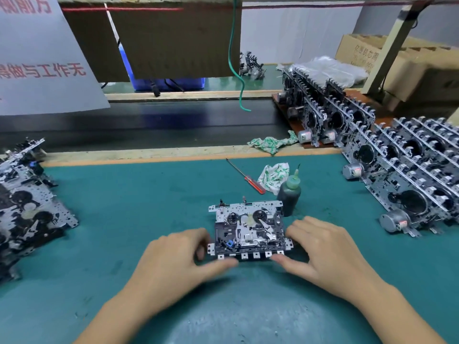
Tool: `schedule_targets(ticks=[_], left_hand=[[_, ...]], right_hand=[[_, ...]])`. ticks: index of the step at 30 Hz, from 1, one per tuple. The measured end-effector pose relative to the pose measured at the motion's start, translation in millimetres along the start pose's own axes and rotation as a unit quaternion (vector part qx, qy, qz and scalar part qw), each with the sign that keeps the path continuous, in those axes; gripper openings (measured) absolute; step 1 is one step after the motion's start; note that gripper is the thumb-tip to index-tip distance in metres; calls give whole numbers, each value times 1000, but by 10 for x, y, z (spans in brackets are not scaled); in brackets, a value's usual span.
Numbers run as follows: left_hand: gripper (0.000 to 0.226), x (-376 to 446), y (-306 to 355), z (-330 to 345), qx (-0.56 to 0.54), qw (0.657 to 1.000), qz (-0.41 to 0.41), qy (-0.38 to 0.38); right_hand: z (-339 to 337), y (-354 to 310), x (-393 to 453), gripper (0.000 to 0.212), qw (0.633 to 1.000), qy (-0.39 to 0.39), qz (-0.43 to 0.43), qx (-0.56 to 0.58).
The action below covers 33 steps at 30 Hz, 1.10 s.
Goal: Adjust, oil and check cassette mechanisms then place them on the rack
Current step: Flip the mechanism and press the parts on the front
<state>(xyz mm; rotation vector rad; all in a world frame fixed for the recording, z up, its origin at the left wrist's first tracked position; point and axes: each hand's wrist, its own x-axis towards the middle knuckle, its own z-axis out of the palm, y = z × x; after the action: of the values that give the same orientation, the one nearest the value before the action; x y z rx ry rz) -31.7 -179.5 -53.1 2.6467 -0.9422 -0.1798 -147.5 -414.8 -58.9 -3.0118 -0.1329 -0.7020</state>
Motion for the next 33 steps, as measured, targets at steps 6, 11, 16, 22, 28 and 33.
schedule_targets(ticks=[6, 11, 16, 22, 28, 33], left_hand=[[63, 35, 151, 140, 46, 987, 72, 135], [55, 7, 199, 297, 4, 972, 79, 220], [59, 0, 213, 352, -6, 967, 53, 250], [56, -45, 206, 334, -10, 966, 89, 243], [60, -15, 213, 351, 6, 960, 64, 272], [64, 18, 173, 332, 38, 959, 80, 268]], right_hand=[[150, -44, -34, 51, 998, 59, 10, 7], [196, -8, -45, 49, 997, 63, 9, 38], [211, 5, -48, 54, 995, 50, -18, 84], [266, -29, -55, 51, 996, 84, 7, 28], [275, -30, -38, 51, 998, 52, 3, 44], [245, -44, -38, 53, 997, 39, -6, 62]])
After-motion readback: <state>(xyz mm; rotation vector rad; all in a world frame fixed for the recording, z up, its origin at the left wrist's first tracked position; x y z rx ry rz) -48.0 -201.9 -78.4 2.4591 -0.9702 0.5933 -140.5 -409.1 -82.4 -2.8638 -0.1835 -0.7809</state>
